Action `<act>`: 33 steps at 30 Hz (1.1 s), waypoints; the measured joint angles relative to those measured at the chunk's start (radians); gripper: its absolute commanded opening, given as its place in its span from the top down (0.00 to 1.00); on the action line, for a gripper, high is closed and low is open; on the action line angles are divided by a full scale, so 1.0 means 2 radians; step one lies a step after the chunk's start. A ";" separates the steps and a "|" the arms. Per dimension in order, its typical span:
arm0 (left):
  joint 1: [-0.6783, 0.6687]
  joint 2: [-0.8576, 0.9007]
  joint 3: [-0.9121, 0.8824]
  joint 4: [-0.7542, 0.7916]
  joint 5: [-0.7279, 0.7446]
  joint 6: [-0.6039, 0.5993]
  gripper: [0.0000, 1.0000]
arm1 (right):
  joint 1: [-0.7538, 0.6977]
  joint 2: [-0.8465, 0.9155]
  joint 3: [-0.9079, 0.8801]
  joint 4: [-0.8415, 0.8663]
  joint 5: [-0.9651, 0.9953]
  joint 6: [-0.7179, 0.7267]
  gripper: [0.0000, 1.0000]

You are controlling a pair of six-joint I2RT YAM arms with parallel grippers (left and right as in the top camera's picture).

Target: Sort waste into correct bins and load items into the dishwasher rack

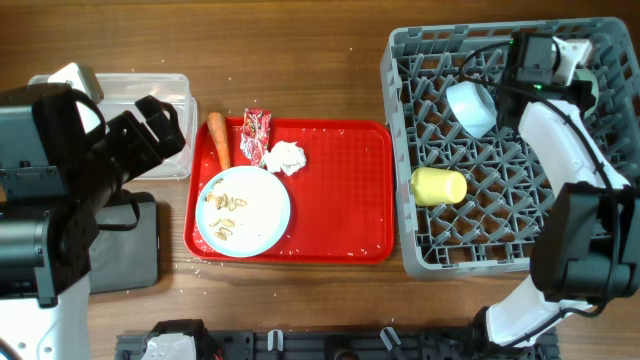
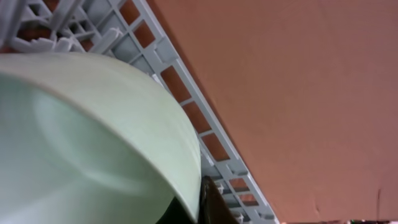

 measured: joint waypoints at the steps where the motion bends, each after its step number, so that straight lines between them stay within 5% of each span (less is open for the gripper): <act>1: 0.000 0.000 0.000 0.000 0.000 0.000 0.00 | 0.003 0.000 0.000 -0.006 0.001 0.002 0.89; 5: 0.000 0.000 0.000 0.000 0.000 0.000 0.00 | 0.025 0.000 0.000 -0.038 0.001 0.012 0.75; 7: 0.000 0.000 0.000 0.000 0.000 0.000 0.00 | 0.041 0.000 0.000 -0.076 -0.010 0.030 0.46; 11: 0.000 0.000 0.000 0.000 0.000 0.000 0.00 | 0.050 0.000 0.000 -0.119 -0.047 0.070 0.29; 24: 0.000 0.000 0.000 0.000 0.000 0.000 0.00 | 0.102 -0.200 0.000 -0.128 -0.249 0.102 0.28; 33: 0.000 0.000 0.000 0.000 0.000 0.000 0.00 | 0.158 -0.215 0.000 -0.146 -0.399 0.102 0.28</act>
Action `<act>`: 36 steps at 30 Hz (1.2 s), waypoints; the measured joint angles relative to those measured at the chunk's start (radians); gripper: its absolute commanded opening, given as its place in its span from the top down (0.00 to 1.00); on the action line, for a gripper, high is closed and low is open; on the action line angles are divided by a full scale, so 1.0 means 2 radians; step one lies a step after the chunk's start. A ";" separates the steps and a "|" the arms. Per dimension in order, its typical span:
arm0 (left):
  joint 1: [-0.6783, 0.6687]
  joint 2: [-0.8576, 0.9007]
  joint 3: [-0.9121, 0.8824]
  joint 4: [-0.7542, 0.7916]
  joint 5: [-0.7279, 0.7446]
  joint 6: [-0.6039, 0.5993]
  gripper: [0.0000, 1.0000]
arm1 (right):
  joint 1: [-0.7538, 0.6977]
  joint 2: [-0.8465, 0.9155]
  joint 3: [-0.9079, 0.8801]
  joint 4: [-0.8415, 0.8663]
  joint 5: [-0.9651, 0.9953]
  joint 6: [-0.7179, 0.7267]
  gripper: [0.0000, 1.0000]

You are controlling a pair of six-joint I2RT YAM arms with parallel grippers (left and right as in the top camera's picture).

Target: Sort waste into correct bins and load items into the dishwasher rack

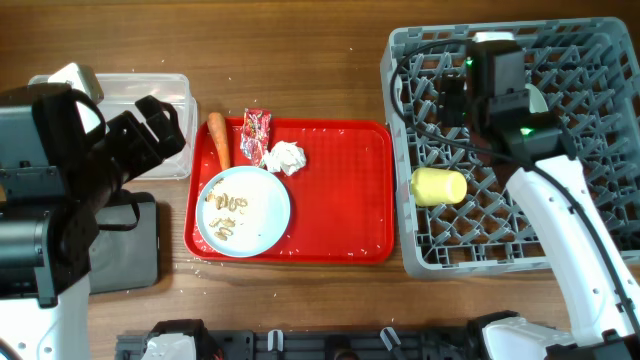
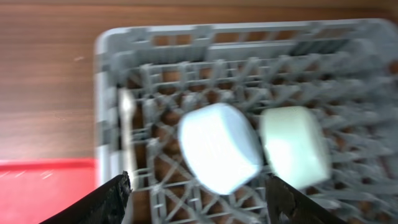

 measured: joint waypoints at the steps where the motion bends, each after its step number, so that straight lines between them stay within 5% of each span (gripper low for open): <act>1: 0.000 0.000 0.000 0.000 0.000 0.000 0.00 | 0.011 0.000 0.000 -0.004 -0.023 0.000 0.27; 8: 0.000 0.000 0.000 0.000 0.000 0.000 0.00 | 0.148 -0.022 0.000 -0.031 -0.095 0.002 0.24; 9: 0.000 0.000 0.000 0.000 0.000 0.000 0.00 | 0.169 -0.026 0.000 -0.032 -0.098 0.002 0.21; 10: 0.000 0.000 0.000 0.000 0.000 0.000 0.00 | 0.194 -0.033 0.000 -0.032 -0.104 0.002 0.00; 15: 0.000 0.000 0.000 0.000 0.000 0.000 0.00 | 0.236 -0.066 0.000 -0.033 -0.109 0.003 0.00; 22: 0.000 0.000 0.000 0.000 0.000 0.000 0.00 | 0.236 -0.080 0.001 -0.074 -0.085 0.003 0.00; 31: 0.000 0.000 0.000 0.000 0.000 0.000 0.00 | 0.236 -0.257 0.001 -0.083 0.056 -0.057 0.00; 36: 0.000 0.000 0.000 0.000 0.000 0.000 0.00 | 0.148 -0.351 -0.049 -0.073 0.058 -0.088 0.00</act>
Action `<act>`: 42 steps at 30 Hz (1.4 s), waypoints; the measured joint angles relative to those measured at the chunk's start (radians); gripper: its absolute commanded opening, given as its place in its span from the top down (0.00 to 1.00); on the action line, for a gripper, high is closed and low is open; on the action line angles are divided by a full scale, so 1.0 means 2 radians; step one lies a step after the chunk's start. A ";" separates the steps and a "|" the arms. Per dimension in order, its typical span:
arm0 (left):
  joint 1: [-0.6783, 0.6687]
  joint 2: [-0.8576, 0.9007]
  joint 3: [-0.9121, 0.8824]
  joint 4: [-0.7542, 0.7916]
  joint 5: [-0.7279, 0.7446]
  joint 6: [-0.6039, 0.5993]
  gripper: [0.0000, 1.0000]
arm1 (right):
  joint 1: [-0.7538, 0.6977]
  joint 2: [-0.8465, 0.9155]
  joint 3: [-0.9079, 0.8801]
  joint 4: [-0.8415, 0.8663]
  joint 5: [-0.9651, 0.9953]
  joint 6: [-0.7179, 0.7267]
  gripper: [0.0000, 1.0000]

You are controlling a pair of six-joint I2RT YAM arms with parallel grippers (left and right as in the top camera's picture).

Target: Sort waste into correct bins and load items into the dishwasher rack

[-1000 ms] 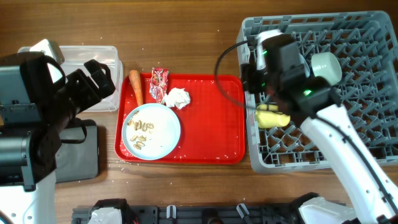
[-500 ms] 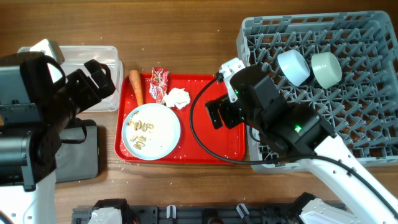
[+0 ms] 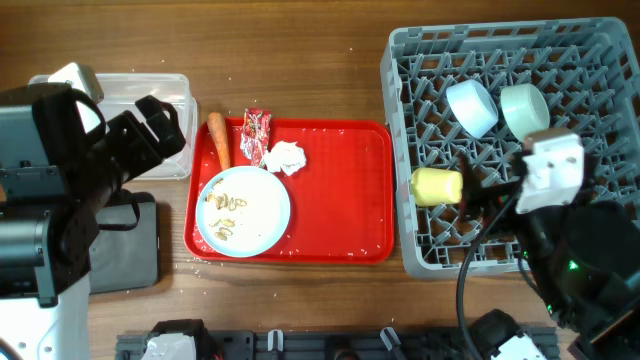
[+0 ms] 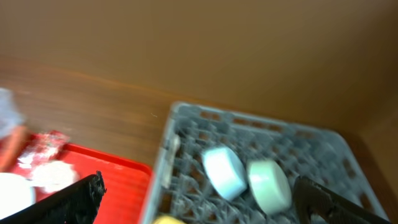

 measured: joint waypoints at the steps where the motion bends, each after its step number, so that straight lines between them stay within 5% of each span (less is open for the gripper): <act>1: 0.000 0.000 0.000 0.000 0.000 0.000 0.00 | -0.026 -0.011 -0.026 0.012 -0.009 -0.002 0.00; 12: 0.000 0.000 0.000 0.000 0.000 0.000 0.00 | -0.135 -0.190 -0.377 0.288 -0.141 -0.035 0.00; 20: 0.000 0.000 0.000 0.000 0.000 0.000 0.00 | -0.140 -0.340 -0.562 0.425 -0.171 -0.037 0.00; 42: 0.000 0.000 0.000 0.000 0.001 0.000 0.00 | -0.140 -0.345 -0.596 0.431 -0.171 -0.037 0.00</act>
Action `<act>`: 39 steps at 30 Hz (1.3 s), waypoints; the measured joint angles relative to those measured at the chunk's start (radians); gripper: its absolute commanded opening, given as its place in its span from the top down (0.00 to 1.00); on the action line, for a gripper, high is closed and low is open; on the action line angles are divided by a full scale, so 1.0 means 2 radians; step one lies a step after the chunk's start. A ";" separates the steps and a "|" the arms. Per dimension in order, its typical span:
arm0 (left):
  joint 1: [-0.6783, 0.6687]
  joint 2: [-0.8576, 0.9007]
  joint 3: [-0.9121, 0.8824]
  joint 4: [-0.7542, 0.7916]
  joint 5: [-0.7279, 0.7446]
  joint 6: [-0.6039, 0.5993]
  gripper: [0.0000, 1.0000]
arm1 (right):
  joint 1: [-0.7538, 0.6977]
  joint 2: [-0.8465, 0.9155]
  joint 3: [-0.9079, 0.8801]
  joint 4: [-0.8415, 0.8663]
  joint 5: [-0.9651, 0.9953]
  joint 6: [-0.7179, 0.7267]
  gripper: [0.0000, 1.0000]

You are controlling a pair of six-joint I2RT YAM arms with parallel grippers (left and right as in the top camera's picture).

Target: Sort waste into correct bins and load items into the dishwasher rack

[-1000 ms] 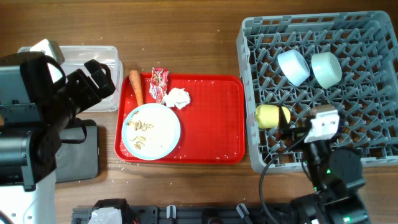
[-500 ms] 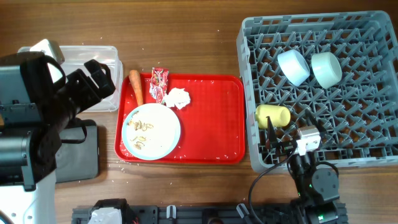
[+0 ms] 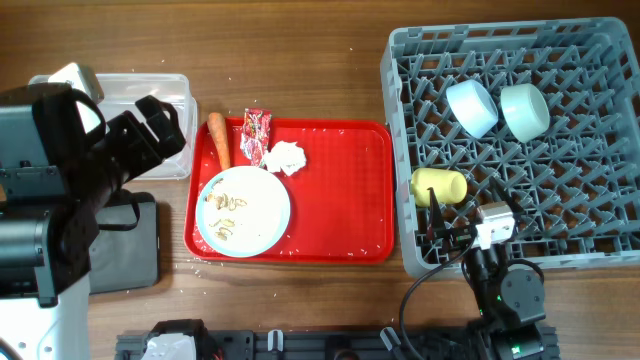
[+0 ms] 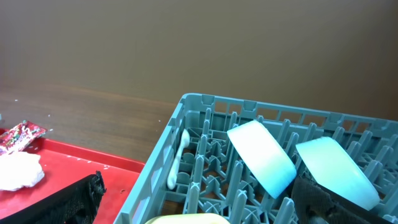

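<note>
On the red tray (image 3: 340, 190) sit a white plate (image 3: 245, 210) with food scraps, a carrot (image 3: 218, 140), a candy wrapper (image 3: 257, 132) and a crumpled napkin (image 3: 286, 157). The grey dishwasher rack (image 3: 400, 150) holds a white bowl (image 3: 471, 106), a pale green bowl (image 3: 524, 110) and a yellow cup (image 3: 438, 185). My right gripper (image 3: 468, 215) hangs open and empty over the rack's front edge, looking across the cup at both bowls. A white spoon (image 4: 176, 163) leans inside the rack's left wall. My left gripper (image 3: 160, 125) hovers by the clear container; its jaws are unreadable.
A clear plastic container (image 3: 150, 95) stands at the far left. In front of it is a black bin (image 3: 125, 245), partly under the left arm. Bare wooden table lies behind the tray and rack.
My right gripper has drawn back from above the rack's front middle to its front edge and sits lower. It is still open and empty. Nothing else moved.
My right gripper first held the green bowl at the rack's far side beside the white bowl. Then the bowl stood in the rack and the gripper was open above it. Since then the gripper has been found ever nearer the rack's front edge.
</note>
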 measured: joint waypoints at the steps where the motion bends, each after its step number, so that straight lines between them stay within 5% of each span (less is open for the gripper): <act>1: 0.000 0.000 0.000 0.000 0.010 -0.002 0.00 | 0.000 0.000 0.000 0.000 0.000 0.000 0.00; 9: -0.054 0.104 0.004 0.034 0.054 -0.001 0.00 | 0.000 0.000 0.000 0.000 0.000 0.000 0.00; 13: -0.119 0.267 0.001 0.050 0.027 0.005 0.15 | 0.000 0.000 0.000 0.000 0.000 0.000 0.00; 17: -0.174 0.376 0.000 0.095 -0.010 0.009 0.42 | 0.000 0.000 0.000 0.000 0.000 0.000 0.00; 22: -0.210 0.474 0.000 0.128 -0.041 0.010 0.40 | 0.000 0.000 0.000 0.000 0.000 0.000 0.00; 24: -0.211 0.496 0.000 0.136 -0.045 0.010 0.55 | 0.000 0.000 0.000 0.000 0.000 0.000 0.00; 25: -0.211 0.517 0.000 0.136 -0.047 0.010 0.86 | 0.000 0.000 0.000 0.000 0.000 0.000 0.00; 26: -0.211 0.525 0.000 0.136 -0.047 0.012 0.96 | 0.000 0.000 0.000 0.000 0.000 0.000 0.00; 34: -0.209 0.503 0.045 0.073 -0.044 -0.006 0.97 | 0.000 0.000 0.000 0.000 0.000 0.000 0.00; 39: -0.176 0.385 0.080 0.068 -0.053 -0.009 0.96 | 0.000 0.000 0.000 0.000 0.000 0.000 0.00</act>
